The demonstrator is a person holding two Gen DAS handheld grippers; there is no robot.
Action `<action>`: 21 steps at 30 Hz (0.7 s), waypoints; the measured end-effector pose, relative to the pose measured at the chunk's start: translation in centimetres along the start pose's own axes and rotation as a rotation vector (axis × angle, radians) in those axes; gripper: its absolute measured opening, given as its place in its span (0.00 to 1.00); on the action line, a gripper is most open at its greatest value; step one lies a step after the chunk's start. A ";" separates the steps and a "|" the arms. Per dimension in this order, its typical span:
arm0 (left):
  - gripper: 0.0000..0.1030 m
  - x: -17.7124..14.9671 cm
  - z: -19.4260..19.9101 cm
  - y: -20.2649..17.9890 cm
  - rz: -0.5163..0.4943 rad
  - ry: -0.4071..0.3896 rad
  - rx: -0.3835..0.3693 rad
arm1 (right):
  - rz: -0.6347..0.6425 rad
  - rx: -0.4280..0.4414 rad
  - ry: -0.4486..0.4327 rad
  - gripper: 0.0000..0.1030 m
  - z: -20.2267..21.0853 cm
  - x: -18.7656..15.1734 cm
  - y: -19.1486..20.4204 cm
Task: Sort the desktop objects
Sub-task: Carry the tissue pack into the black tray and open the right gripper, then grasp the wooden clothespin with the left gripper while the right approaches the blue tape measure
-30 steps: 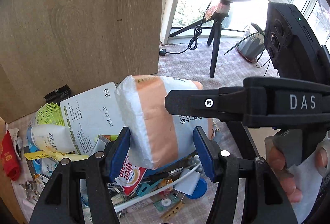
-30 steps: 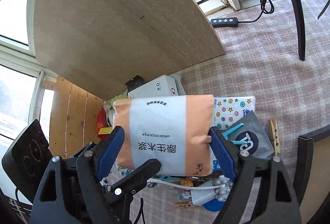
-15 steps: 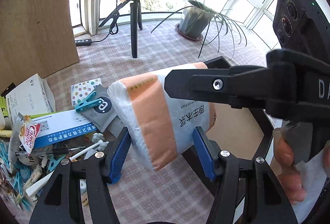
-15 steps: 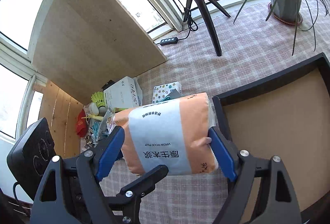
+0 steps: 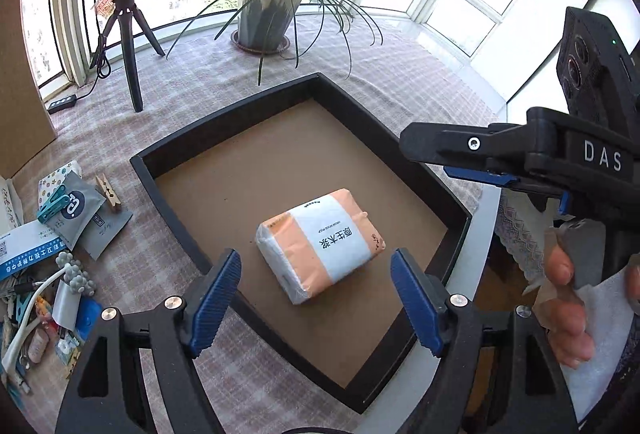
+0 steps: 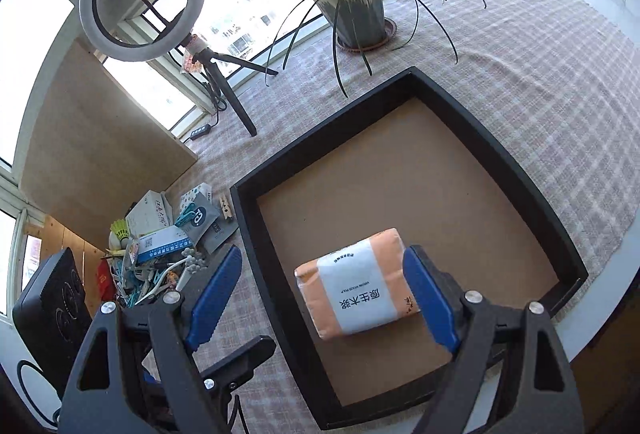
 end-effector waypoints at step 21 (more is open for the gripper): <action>0.65 -12.8 16.0 25.1 0.346 -0.132 0.509 | 0.509 -0.058 -0.040 0.80 -2.3 -6.3 13.1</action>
Point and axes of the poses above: each gripper's, at about its wrist camera, not at the fingertips, and z roughly against the way its jaws point, y to its left, x to its top, the point moved 8 cm from there along -z, roughly the way its jaws point, and after that the axes turned 2 degrees about y, right-handed, at the moved point
